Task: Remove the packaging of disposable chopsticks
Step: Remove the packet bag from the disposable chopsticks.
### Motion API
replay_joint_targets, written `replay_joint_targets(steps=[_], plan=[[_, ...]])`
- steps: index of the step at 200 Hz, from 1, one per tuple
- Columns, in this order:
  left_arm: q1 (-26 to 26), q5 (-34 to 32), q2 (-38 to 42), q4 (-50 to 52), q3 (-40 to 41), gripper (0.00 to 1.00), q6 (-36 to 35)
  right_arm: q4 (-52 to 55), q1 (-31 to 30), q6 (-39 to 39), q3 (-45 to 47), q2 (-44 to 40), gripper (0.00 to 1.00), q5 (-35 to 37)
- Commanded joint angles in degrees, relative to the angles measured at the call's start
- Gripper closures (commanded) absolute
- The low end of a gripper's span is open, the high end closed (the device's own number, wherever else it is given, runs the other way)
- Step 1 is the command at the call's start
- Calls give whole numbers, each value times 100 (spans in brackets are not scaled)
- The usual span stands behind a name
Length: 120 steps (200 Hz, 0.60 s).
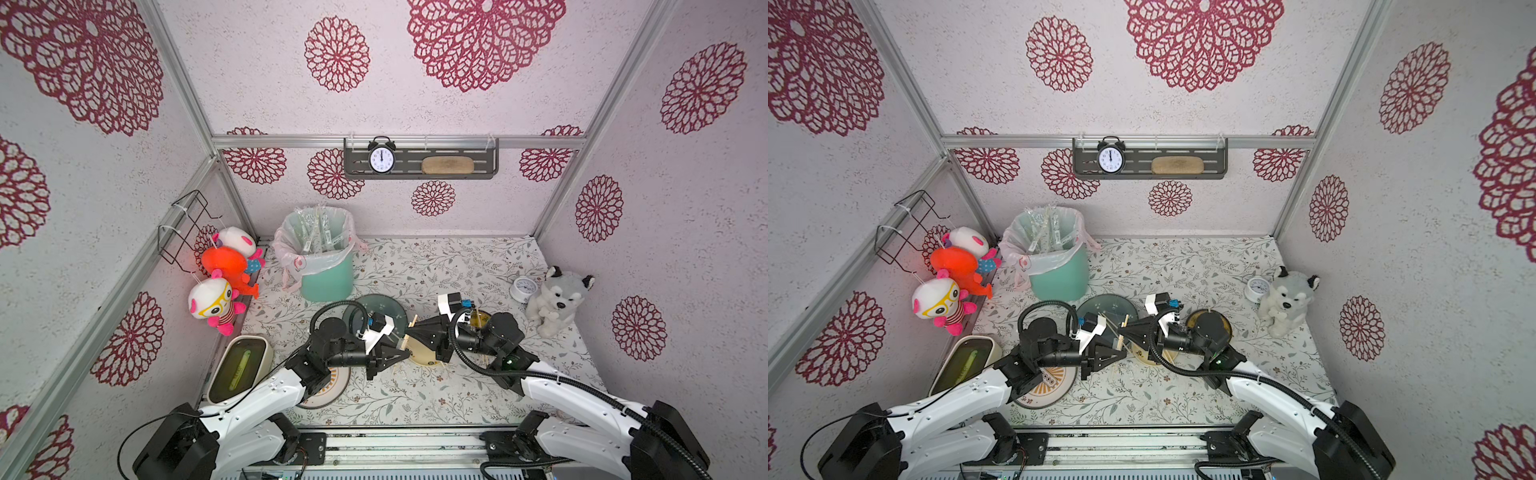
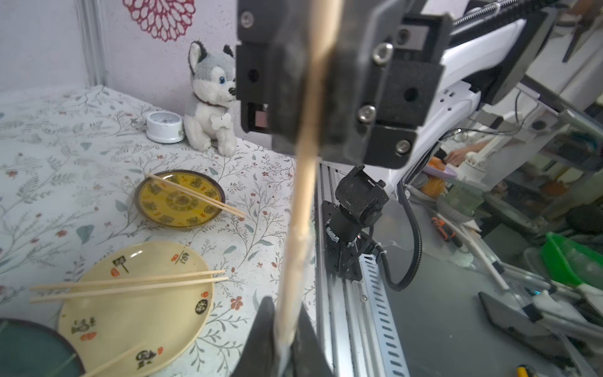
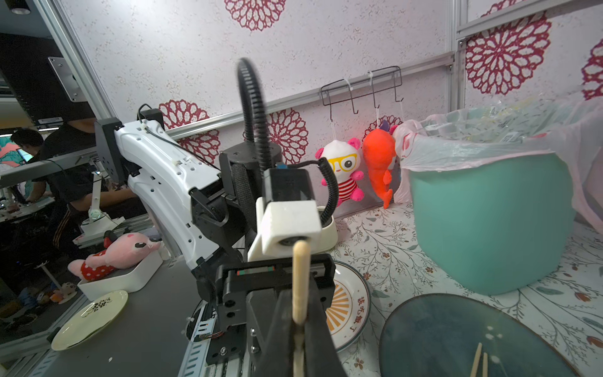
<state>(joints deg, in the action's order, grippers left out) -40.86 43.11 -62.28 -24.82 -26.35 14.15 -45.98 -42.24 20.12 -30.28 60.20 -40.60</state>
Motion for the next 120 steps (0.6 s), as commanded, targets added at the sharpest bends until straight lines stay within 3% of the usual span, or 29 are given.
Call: replay_joint_targets(steps=[1, 50, 67, 108, 120], plan=[[-10, -196, -133, -94, 57, 89, -27, -413, 48, -65, -4, -216, 100, 92], [-18, -87, -861, -829, 406, 93, 205, -379, 535, 167, -416, -314, 100, -7], [-18, -48, -1067, -1138, 504, 88, 297, -169, 575, 80, -608, -379, 100, 32], [-18, -289, -1097, -1014, 544, 86, 269, 276, 594, -165, -792, -585, 100, 204], [-18, -430, -1007, -844, 553, 90, 185, 295, 603, -174, -771, -622, 100, 234]])
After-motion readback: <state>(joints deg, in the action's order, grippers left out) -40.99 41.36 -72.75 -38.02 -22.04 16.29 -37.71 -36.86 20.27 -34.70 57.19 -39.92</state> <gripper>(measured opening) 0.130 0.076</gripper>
